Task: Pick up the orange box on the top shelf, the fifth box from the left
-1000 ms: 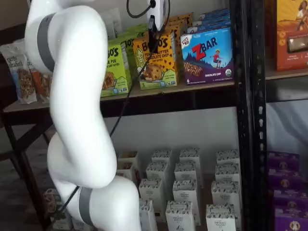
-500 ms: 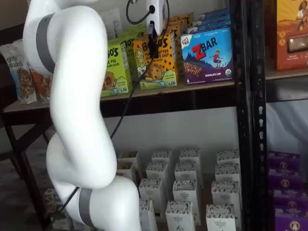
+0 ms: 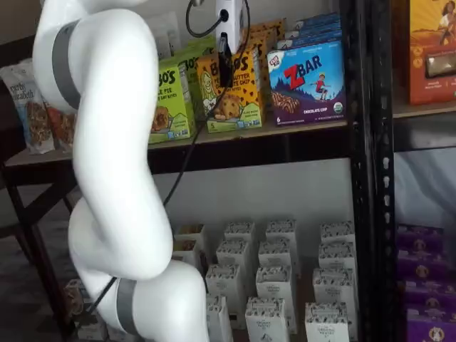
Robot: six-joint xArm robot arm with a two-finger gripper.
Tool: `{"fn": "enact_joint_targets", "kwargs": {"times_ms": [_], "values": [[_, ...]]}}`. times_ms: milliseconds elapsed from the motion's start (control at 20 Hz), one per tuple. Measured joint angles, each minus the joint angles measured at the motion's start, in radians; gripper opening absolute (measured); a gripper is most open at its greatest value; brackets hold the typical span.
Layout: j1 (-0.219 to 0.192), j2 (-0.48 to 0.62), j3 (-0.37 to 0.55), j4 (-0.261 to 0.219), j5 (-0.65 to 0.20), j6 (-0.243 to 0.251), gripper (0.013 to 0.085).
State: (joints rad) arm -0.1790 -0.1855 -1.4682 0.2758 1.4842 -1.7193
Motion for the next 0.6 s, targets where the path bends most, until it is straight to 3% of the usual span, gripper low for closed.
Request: {"fn": "enact_joint_targets", "kwargs": {"times_ms": [500, 600], "values": [[-0.001, -0.002, -0.001, 0.004, 0.001, 0.000, 0.0650], [-0.001, -0.001, -0.002, 0.005, 0.001, 0.001, 0.0570]]}}
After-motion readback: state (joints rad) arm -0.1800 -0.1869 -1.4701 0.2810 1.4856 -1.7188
